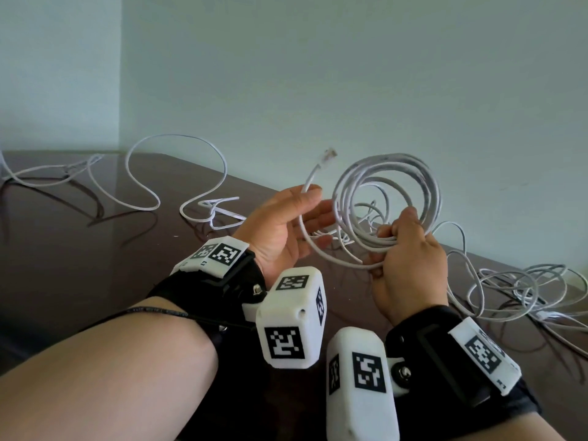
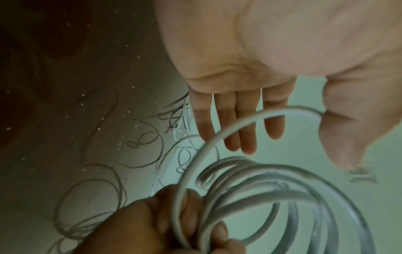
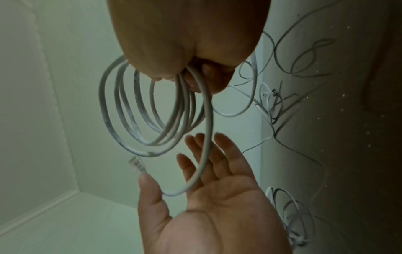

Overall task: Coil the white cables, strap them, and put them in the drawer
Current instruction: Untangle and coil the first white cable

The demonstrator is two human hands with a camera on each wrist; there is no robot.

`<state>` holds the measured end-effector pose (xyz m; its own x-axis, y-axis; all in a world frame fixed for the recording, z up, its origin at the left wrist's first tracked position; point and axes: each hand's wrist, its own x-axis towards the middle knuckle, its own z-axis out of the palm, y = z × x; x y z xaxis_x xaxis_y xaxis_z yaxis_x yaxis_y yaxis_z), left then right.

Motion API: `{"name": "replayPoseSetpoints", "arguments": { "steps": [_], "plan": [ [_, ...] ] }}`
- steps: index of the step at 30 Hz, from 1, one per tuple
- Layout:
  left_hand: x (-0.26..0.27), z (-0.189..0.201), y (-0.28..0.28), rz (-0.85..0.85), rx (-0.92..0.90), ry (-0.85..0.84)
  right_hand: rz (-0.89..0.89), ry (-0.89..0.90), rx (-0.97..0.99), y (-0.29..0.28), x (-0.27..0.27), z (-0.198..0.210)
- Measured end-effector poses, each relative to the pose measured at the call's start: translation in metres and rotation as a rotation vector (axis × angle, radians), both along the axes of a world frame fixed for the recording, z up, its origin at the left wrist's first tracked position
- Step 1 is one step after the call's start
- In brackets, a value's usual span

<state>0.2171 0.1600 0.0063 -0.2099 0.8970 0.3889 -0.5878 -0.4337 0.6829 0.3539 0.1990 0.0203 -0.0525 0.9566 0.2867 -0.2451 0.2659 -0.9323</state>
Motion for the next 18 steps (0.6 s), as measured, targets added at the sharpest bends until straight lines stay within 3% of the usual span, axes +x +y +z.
{"name": "replayPoseSetpoints", "arguments": {
  "steps": [4, 8, 11, 18],
  "plan": [
    [0.011, -0.002, 0.001, 0.008, -0.044, 0.15, 0.049, -0.167, 0.048, 0.001, -0.005, -0.007],
    [0.007, -0.001, 0.004, 0.212, -0.121, 0.201, 0.195, -0.346, 0.041, 0.002, -0.008, -0.01],
    [0.002, -0.004, 0.009, 0.353, -0.187, 0.222, 0.183, -0.485, 0.12, 0.002, -0.007, -0.009],
    [-0.001, -0.006, 0.012, 0.453, -0.245, 0.211, 0.185, -0.587, 0.327, 0.001, -0.002, -0.009]
  ]
}}
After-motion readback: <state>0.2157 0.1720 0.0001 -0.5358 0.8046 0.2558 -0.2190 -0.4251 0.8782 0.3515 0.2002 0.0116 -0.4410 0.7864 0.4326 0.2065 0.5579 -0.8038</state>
